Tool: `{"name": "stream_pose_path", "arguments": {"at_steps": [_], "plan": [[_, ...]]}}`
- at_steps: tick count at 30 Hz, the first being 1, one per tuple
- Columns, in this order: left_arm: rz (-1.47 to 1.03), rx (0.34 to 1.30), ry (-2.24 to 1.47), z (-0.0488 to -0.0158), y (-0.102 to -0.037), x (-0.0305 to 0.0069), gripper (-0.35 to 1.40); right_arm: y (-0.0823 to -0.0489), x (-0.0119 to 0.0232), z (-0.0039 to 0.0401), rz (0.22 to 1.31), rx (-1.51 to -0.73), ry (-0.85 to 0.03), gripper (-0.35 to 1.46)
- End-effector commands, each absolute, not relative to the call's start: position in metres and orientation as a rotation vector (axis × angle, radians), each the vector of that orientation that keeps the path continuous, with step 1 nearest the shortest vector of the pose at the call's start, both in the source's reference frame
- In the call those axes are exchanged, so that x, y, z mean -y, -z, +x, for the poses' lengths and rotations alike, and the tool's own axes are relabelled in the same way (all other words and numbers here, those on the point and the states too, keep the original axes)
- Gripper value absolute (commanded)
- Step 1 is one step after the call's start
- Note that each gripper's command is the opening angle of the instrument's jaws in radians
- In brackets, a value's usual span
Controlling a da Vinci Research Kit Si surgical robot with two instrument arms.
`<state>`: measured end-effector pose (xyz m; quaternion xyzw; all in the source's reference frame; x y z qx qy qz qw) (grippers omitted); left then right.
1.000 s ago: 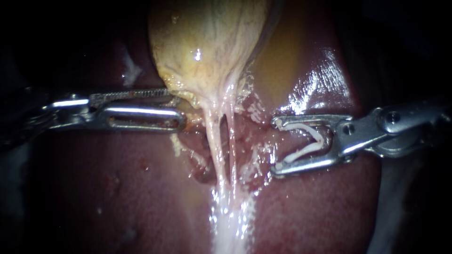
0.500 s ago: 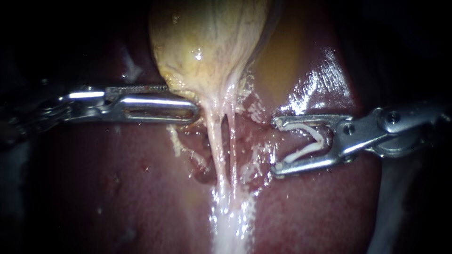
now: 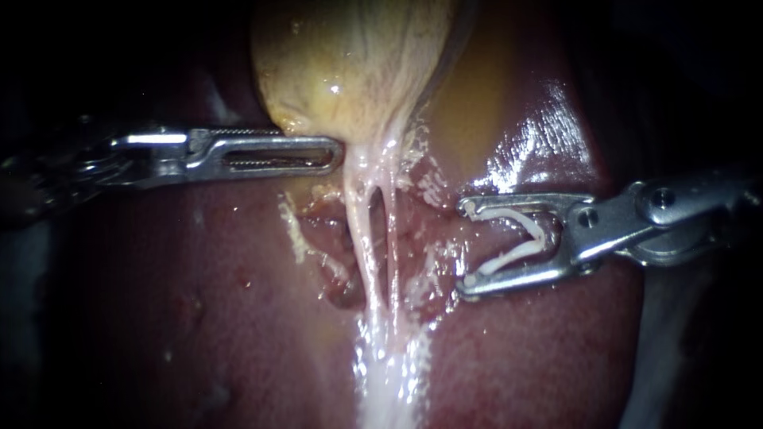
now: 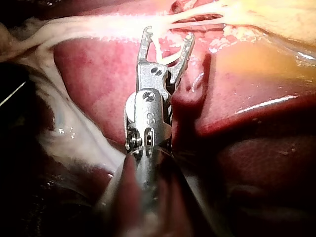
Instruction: Grabbing gallbladder
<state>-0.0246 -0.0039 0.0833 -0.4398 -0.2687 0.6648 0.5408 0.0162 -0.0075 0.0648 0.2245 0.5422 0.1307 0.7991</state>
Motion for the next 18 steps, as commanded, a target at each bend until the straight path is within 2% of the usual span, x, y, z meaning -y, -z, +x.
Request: {"name": "stream_pose_path", "arguments": {"at_steps": [1, 8, 18], "plan": [[-1.043, 0.65, -1.575, -0.0245, -0.083, 0.0038, -0.35, -0.0648, 0.0075, 0.0162, 0.481, -1.163, -0.281, 0.5], [-1.013, 0.767, -1.544, -0.0242, -0.0805, 0.004, -0.35, -0.0647, 0.0076, 0.0162, 0.482, -1.164, -0.28, 0.5], [-0.996, 0.826, -1.562, -0.024, -0.0787, 0.0056, -0.35, -0.0647, 0.0076, 0.0162, 0.482, -1.164, -0.28, 0.5]]}}
